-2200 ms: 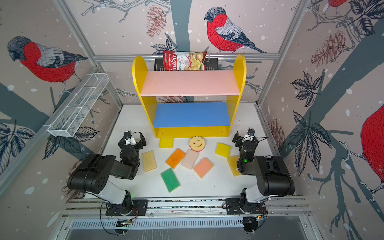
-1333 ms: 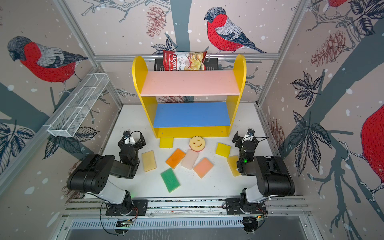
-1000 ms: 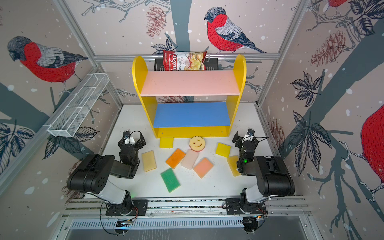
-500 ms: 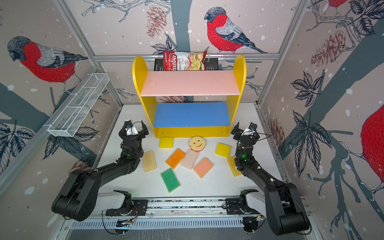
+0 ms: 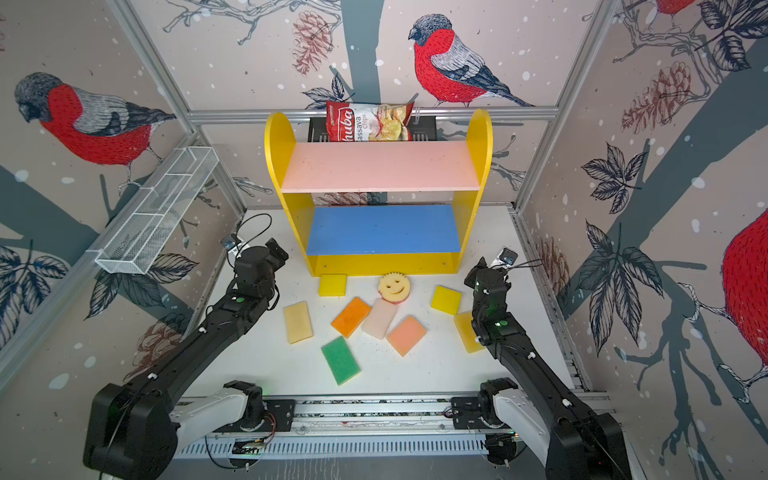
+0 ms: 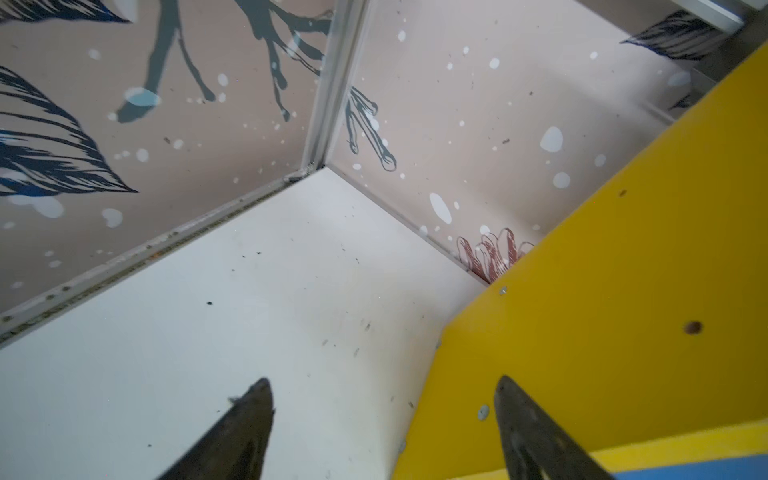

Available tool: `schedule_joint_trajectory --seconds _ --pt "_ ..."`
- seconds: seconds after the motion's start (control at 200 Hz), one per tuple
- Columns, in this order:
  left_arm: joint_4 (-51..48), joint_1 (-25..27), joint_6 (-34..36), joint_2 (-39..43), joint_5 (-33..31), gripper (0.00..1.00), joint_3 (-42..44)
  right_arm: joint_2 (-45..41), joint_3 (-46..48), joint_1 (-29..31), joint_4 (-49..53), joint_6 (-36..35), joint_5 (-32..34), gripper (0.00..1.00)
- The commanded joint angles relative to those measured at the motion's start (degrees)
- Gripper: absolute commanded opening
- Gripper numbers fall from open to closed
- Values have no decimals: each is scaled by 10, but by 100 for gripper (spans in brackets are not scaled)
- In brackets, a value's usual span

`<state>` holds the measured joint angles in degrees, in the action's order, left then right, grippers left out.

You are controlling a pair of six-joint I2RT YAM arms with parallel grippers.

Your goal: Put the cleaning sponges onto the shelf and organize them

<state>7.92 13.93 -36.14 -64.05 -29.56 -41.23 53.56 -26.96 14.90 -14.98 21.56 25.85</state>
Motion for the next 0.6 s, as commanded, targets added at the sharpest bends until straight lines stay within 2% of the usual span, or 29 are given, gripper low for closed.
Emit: schedule_joint_trajectory --seconds 0.0,0.065,0.17,0.37,0.395,0.47,0.55,0.595 --pt "-13 -1 10 3 99 57 -9 15 -26 -7 16 4 -106 3" --pt "-13 0 16 10 124 51 -3 29 -46 -23 27 1 -180 0" --pt "-32 1 -3 26 107 49 9 53 -61 -63 21 27 -289 0" --pt "-35 1 -20 42 112 49 28 105 -62 -129 -24 79 -386 0" --pt "-26 1 -14 41 125 38 31 115 -65 -133 -25 82 -396 0" --pt "-14 2 -7 31 155 26 36 145 -78 -142 -24 87 -422 0" --pt "-1 3 -6 18 179 8 41 166 -80 -151 -43 100 -455 0" --pt "0 5 -10 10 181 1 43 176 -78 -155 -56 108 -468 0"
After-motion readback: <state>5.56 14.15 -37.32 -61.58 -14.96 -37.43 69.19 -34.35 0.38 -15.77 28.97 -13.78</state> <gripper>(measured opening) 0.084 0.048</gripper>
